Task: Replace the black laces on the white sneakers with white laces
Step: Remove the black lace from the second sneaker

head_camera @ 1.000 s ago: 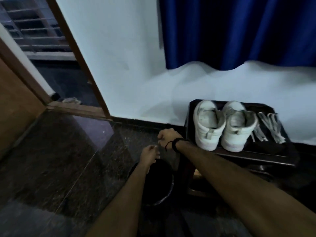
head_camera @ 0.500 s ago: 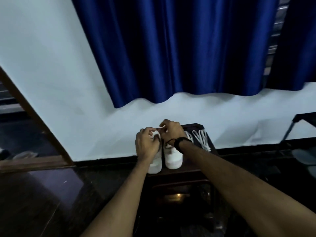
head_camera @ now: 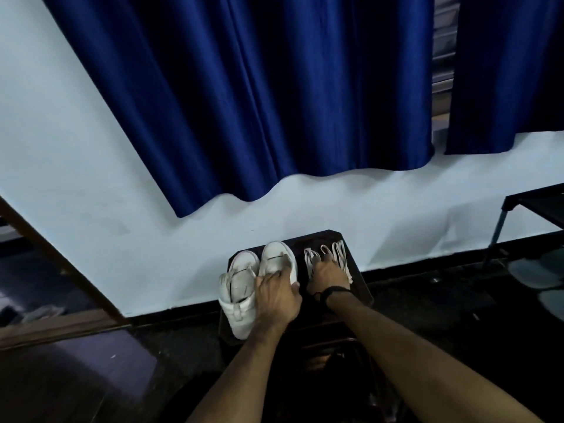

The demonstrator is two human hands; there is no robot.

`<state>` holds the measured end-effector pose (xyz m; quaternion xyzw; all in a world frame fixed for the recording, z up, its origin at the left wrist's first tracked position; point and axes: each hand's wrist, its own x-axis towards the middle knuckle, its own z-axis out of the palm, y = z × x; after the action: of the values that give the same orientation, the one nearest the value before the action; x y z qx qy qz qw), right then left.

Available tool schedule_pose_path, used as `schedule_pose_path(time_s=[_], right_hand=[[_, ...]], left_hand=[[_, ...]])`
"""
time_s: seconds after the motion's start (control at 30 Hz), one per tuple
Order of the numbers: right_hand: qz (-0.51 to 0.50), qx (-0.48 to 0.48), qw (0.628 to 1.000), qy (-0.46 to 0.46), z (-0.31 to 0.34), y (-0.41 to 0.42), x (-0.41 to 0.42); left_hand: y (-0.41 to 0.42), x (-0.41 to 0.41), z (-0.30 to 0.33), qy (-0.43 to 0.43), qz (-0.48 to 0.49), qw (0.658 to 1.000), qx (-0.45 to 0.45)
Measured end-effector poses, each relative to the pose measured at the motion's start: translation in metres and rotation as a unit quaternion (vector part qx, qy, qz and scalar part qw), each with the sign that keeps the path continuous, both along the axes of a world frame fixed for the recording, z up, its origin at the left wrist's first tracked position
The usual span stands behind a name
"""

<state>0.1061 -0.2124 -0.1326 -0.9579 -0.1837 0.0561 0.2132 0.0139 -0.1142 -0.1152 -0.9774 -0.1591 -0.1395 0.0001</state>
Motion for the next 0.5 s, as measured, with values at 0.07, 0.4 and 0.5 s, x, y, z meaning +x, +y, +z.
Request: schedule_pose_path(time_s=[0.07,0.4,0.5], right_hand=[[0.004,-0.056,0.998,-0.003,-0.006,0.005,0.002],[0.054,-0.008,0.998,-0.014,-0.004,0.002,0.004],[-0.024,0.201,0.974,0.099,0.015,-0.01,0.011]], left_hand=[[0.001,0.002,-0.001,0.016,0.0,1.0,0.003],[0.014,0.009,0.012,0.009,-0.017,0.981,-0.192],[0.015,0.008,0.025,-0.143,0.0,0.947,-0.288]])
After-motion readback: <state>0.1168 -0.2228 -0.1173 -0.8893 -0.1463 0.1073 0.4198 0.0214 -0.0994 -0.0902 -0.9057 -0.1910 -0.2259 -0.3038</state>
